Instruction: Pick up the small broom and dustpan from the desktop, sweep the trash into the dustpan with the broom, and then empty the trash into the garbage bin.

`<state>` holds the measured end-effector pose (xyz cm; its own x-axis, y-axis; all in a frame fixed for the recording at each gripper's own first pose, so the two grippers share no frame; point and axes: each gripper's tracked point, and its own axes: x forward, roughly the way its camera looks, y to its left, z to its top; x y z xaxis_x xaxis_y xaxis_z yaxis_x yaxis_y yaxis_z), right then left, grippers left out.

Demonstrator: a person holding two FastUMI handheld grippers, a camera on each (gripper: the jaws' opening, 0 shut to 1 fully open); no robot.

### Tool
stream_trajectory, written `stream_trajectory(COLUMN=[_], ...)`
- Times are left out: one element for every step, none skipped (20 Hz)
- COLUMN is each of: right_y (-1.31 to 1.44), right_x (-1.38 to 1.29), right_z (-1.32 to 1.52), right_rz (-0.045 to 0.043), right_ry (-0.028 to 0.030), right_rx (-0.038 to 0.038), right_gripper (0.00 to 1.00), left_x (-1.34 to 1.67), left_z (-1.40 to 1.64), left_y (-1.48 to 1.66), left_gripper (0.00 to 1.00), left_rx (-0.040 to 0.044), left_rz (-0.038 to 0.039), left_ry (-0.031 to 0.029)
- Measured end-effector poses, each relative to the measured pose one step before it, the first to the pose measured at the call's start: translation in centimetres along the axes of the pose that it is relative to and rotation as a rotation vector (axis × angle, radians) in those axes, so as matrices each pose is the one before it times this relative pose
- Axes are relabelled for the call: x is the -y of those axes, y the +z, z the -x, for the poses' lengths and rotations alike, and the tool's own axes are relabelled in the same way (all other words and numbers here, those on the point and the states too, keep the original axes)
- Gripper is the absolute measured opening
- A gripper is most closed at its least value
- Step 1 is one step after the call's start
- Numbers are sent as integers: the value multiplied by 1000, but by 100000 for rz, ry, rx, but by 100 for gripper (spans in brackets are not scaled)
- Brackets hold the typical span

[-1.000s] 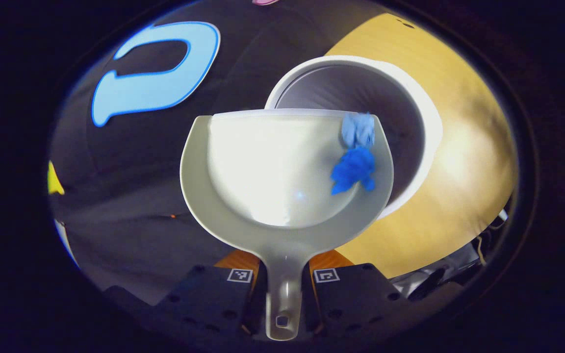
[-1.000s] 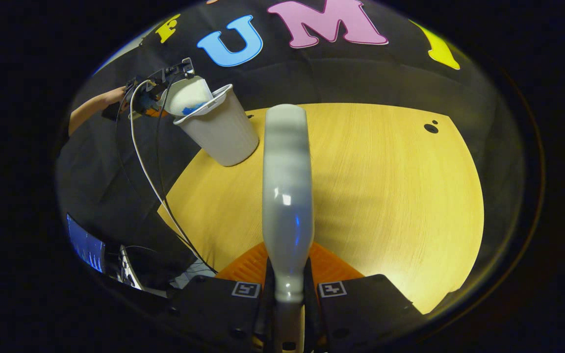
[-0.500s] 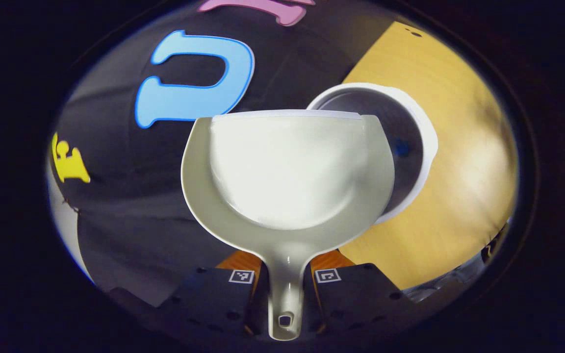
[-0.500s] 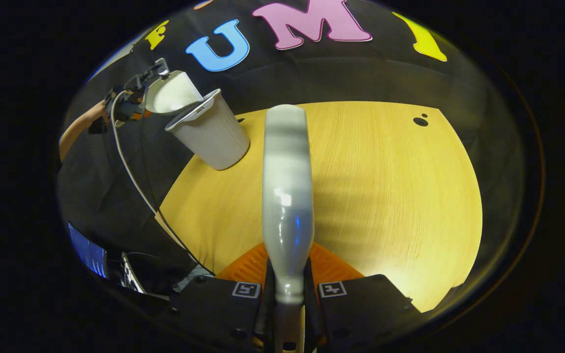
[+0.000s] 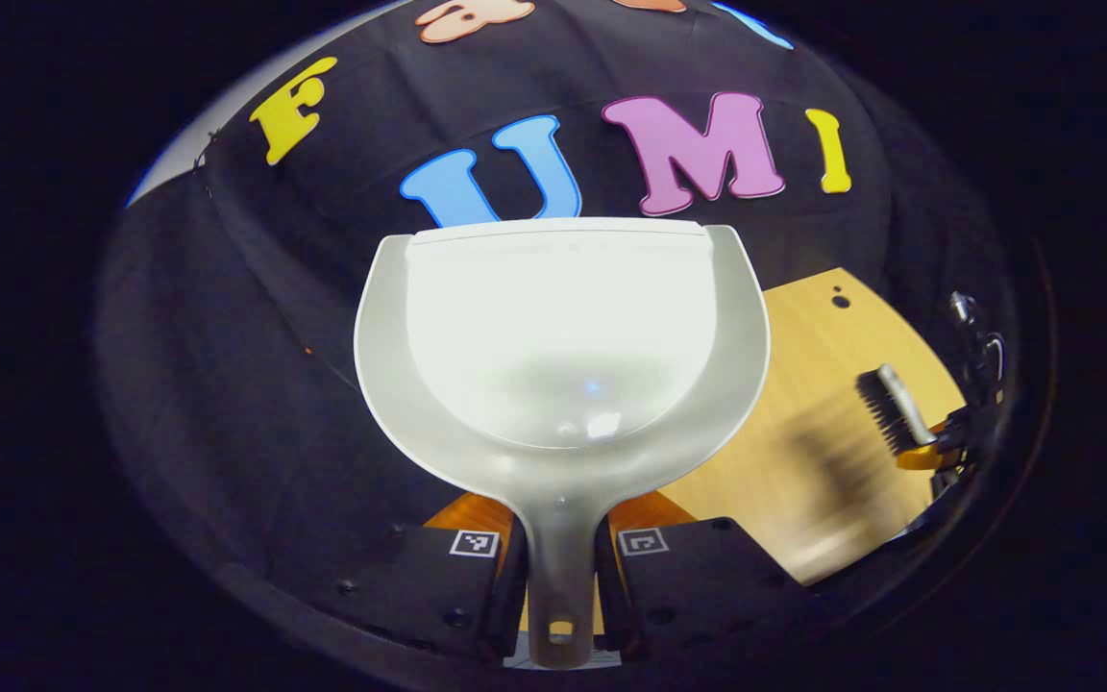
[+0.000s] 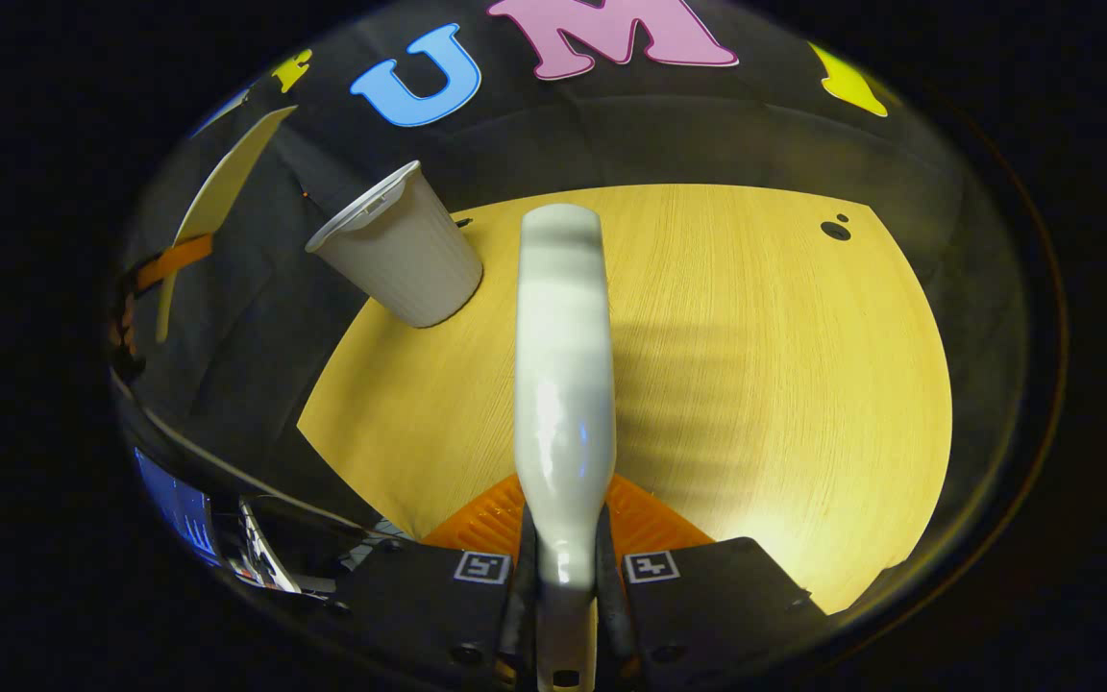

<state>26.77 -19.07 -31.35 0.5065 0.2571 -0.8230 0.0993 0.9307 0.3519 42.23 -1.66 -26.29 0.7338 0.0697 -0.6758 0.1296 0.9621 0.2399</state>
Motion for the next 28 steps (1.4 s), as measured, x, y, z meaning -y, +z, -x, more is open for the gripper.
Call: stream_trajectory(right_y=[-190,-83,-119,-117,-306,-215,-432,-304,-603,-582,-384,-508,-677,-349,-447,-193,14,223,141,-218,-518,397,-74,200,-109,-189,289,75], right_x=[14,-70,-163,-37,70,82,276,323,298,46,-93,74,-53,115,299,236,180,-42,54,100,-687,-822,-427,-407,-94,-220,-290,-81], right_z=[-360,-382,-594,-482,-367,-544,-438,-504,-673,-744,-764,-956,-823,-865,-748,-700,-676,-679,-761,-549,-257,-309,-199,86,-106,265,-46,76], right_rz=[-321,-883,-1478,-1488,-1081,-263,143,301,30,-513,-811,-956,-574,182,234,343,147,746,1065,-92,-1974,-4228,-5250,-5109,-4221,-2320,-1573,-947], right_ry=[-340,-249,72,253,-20,-341,-805,-515,-360,-74,-86,-877,-809,-1317,-1744,-1274,-1743,-1371,-1311,-2471,-719,1239,469,-980,-2103,139,960,363], right_rx=[-942,-972,-1178,-1143,-1160,-877,-1766,-1902,-1745,-1734,-1666,-2244,-1503,-1230,-2148,-1826,-1175,-682,131,-2099,-2145,-561,-829,-704,-1783,-1113,34,-355], right_gripper=[29,29,29,29,29,29,29,29,29,29,29,29,29,29,29,29,29,29,29,29,29,29,30,30,30,22,22,30], left_x=[2333,1566,1380,1450,1365,1309,811,966,666,625,488,464,365,-41,-40,156,-5,-350,-275,381,290,257,43,279,182,481,255,-273], left_z=[-1391,-1629,-2084,-1876,-2062,-1049,-861,-1405,-1646,-1649,-1687,-1777,-1756,-1634,-1540,-1038,-761,-413,-193,-27,252,59,-274,-250,-140,15,-104,-240], left_y=[-324,-120,-74,-807,-254,-1829,-2069,-1439,-842,-718,-469,-380,-89,-87,59,-158,-39,161,316,395,342,-55,-4,-3,235,-40,109,83], left_gripper=[29,28,29,26,29,29,29,29,29,27,29,29,29,29,29,29,29,29,29,29,29,29,29,30,30,29,30,30], left_rx=[-1110,-969,-2186,-3256,-3514,-3503,-3367,-3673,-3341,-3789,-3545,-3846,-3729,-3165,-2868,-4553,-3269,-1746,-968,-842,-844,-1463,-1301,-1172,-284,-580,-843,-232], left_rz=[3491,3297,2242,2031,1079,731,261,1041,1299,1794,1348,1263,938,1071,920,2197,1507,539,-883,-1243,-1132,-109,269,21,-1193,-326,47,35], left_ry=[-6635,-4876,-3923,-3090,-2271,-1997,-1557,-1444,-1752,-1827,-1333,-64,1106,2089,1657,1239,-38,-121,426,697,681,1223,1220,1768,1871,435,-151,256])
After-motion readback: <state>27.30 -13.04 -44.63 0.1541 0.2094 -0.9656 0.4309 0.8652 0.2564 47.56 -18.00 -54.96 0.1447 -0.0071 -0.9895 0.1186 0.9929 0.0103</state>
